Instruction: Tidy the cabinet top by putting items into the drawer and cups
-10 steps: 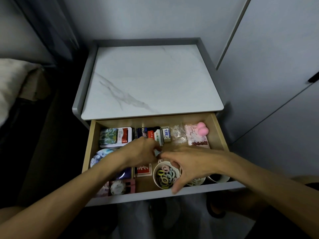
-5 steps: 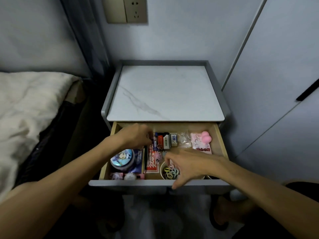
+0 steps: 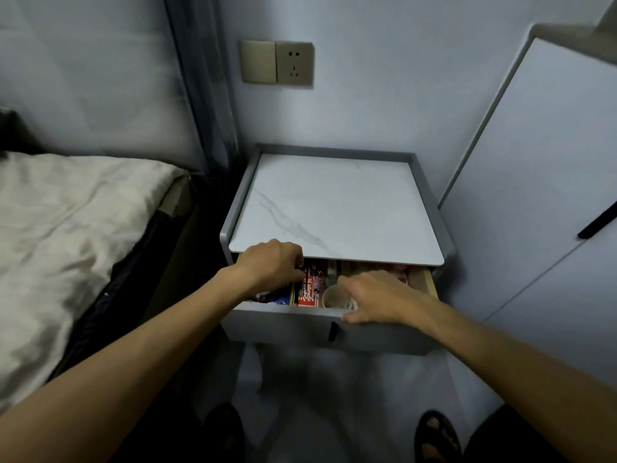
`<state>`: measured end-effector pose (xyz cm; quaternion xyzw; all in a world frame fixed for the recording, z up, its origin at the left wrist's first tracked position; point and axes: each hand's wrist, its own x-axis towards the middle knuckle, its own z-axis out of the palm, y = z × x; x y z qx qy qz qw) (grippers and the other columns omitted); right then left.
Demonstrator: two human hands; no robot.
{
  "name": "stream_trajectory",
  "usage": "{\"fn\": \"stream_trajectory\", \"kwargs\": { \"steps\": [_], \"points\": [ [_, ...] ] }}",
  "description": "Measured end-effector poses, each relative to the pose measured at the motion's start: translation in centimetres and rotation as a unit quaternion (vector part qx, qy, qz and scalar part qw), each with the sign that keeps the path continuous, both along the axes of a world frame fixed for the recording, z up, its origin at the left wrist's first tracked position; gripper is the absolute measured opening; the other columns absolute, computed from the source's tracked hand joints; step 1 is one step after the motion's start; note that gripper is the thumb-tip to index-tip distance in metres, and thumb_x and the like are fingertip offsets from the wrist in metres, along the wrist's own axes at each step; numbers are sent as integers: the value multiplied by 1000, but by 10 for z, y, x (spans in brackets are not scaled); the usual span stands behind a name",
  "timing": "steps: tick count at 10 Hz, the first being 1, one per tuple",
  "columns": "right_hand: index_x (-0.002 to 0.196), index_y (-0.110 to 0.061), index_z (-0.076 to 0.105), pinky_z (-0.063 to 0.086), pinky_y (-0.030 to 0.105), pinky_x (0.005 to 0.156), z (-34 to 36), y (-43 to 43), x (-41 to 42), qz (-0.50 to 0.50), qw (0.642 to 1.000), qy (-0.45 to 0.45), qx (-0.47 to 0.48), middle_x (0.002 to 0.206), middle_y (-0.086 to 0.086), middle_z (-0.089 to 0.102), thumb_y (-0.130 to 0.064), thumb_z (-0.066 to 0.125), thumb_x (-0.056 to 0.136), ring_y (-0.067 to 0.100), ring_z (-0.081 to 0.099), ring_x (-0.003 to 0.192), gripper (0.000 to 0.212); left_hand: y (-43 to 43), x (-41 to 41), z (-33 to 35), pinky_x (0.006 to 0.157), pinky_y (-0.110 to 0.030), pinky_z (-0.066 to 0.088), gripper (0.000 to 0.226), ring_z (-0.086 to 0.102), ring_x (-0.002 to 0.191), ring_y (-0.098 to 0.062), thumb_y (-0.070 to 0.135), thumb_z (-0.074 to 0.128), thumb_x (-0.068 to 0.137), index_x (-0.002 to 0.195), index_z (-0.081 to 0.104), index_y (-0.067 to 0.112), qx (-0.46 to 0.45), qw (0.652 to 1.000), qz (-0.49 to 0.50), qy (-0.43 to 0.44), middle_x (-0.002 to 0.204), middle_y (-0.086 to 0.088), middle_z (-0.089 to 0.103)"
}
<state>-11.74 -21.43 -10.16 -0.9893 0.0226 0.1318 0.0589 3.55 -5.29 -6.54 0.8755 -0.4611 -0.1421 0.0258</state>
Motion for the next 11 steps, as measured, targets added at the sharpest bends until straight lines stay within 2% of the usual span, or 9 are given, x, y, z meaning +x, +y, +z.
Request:
{"fn": "stream_trajectory", "kwargs": {
  "steps": [1,3,7,8,9,10,11],
  "points": [
    [91,-25,47,49,36,67,0,-12,8,-8,999,-43,-8,85,-10,57,-47,66,77,15,55,74,32,-5,3,-2,77,-34,48,34,62,101,-24,42,58,91,121,59,26,2,1000,-1,-7,116,-2,66],
    [89,-23,42,38,32,59,-1,-37,35,-17,997,-68,-43,79,-12,46,-41,65,78,15,47,69,31,-14,15,-8,76,-32,45,33,62,102,-24,39,57,91,121,59,26,-8,1000,0,-11,116,-1,67],
    [93,-14,43,40,36,63,-6,-62,74,-37,996,-7,-81,82,4,56,-31,59,84,26,52,72,25,-24,33,-3,79,-32,42,41,59,109,-24,45,55,93,129,52,27,12,999,-37,-23,120,1,65],
    [97,-14,44,42,37,65,-2,-58,76,-54,995,12,-81,87,6,58,-29,61,83,26,54,74,27,-25,33,8,81,-33,43,41,59,109,-25,39,55,93,132,50,26,32,998,-47,-20,123,-2,63],
    [103,-17,46,42,34,67,7,-53,71,-75,994,47,-64,92,3,56,-30,61,85,23,54,79,27,-25,30,18,80,-32,43,41,59,109,-25,36,55,93,133,50,26,44,998,-48,-18,125,-2,62],
    [110,-21,55,43,29,72,43,-53,64,-126,991,51,-3,102,0,55,-30,59,89,19,55,87,23,-28,26,45,83,-33,47,42,61,105,-23,38,56,94,133,50,25,38,998,-57,-13,125,-1,62],
    [106,-21,60,44,28,71,69,-56,61,-152,988,22,33,103,0,60,-26,58,91,16,57,84,16,-32,25,62,84,-34,52,39,65,91,-18,38,58,94,130,53,25,39,998,-49,16,119,-1,66]
  ]
}}
